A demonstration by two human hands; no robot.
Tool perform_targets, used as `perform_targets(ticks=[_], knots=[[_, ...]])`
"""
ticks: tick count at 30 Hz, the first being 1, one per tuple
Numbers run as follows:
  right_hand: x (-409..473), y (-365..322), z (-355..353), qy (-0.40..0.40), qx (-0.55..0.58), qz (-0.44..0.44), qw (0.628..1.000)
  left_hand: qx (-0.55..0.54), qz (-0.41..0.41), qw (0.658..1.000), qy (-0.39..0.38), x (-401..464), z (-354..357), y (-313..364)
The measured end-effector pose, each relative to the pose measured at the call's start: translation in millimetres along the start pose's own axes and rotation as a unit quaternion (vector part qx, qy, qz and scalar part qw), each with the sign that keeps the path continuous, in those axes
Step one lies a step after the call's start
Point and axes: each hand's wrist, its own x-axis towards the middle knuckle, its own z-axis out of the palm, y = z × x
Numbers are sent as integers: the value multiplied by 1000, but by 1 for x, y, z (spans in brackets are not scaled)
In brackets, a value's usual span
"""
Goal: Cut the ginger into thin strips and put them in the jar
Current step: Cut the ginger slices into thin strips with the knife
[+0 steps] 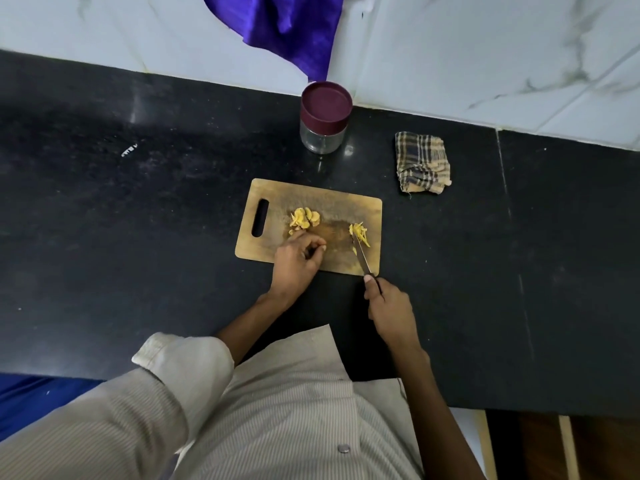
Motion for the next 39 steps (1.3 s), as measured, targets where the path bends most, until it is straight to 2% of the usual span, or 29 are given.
perform_targets(ticks=[6,12,16,24,30,35,39], knots=[[1,-4,-12,-22,33,-41,998,-42,8,999,8,-13,-11,4],[11,-16,-10,-35,47,-87,995,-79,-108,988,75,-30,-28,-6],[20,-30,-3,-52,52,-108,991,-49,-120,988,85,-23,-35,-1],[30,-36,11,-42,114,-76,990,35,-71,996,40,-11,-29,2],[33,-37,8,-43,135,-70,987,24,-52,997,46,-10,-26,9],[30,-34,8,-38,185,-52,981,12,-32,999,-8,16,-18,36],[21,-28,4,-31,211,-40,976,51,-13,997,-48,32,-10,41]])
